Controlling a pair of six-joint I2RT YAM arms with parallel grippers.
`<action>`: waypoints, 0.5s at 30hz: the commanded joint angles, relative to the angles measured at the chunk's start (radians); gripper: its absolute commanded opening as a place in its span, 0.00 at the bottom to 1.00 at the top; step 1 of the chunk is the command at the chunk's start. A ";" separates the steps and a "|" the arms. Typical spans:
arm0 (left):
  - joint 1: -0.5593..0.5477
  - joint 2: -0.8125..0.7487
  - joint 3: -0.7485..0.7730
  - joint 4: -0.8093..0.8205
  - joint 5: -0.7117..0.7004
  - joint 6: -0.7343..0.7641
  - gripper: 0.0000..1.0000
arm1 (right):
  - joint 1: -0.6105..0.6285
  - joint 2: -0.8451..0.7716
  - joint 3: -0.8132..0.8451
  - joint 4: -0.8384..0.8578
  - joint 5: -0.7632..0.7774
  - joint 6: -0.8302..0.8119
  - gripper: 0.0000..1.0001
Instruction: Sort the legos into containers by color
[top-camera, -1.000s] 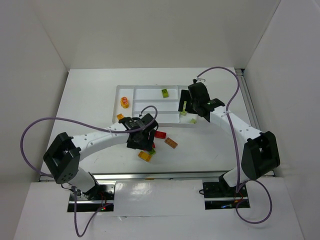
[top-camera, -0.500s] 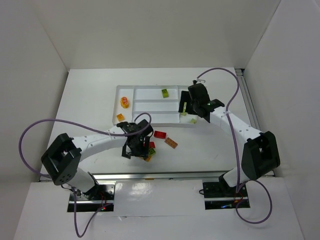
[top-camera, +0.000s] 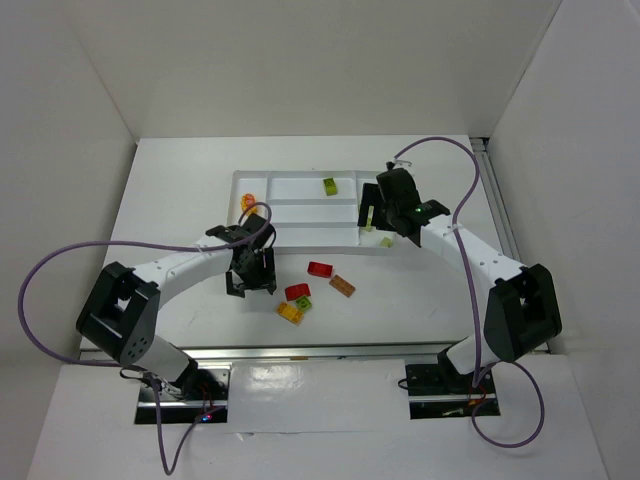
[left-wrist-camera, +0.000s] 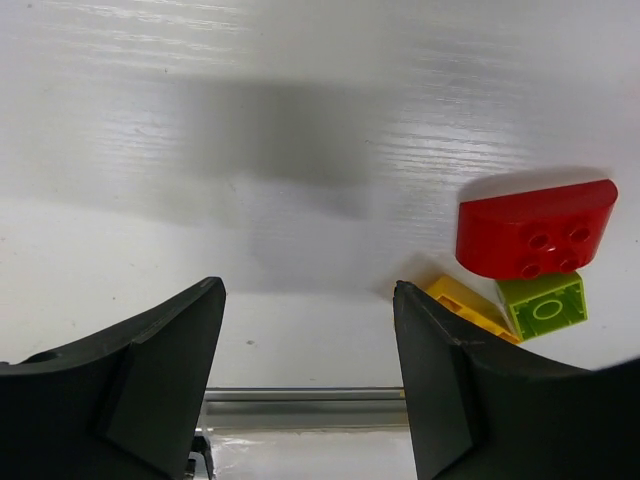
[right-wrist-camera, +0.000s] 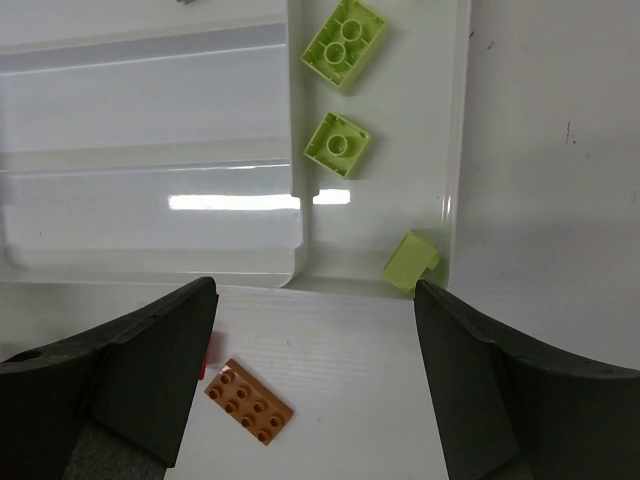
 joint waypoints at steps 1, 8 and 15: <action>0.014 -0.043 0.014 -0.003 0.016 0.047 0.79 | 0.002 -0.048 -0.006 0.008 0.011 -0.001 0.87; -0.144 -0.068 0.044 -0.023 0.085 0.038 0.80 | 0.002 -0.027 0.003 0.017 0.000 0.008 0.87; -0.189 -0.005 -0.013 0.032 0.052 -0.005 0.82 | 0.013 -0.017 0.003 0.017 0.000 0.008 0.87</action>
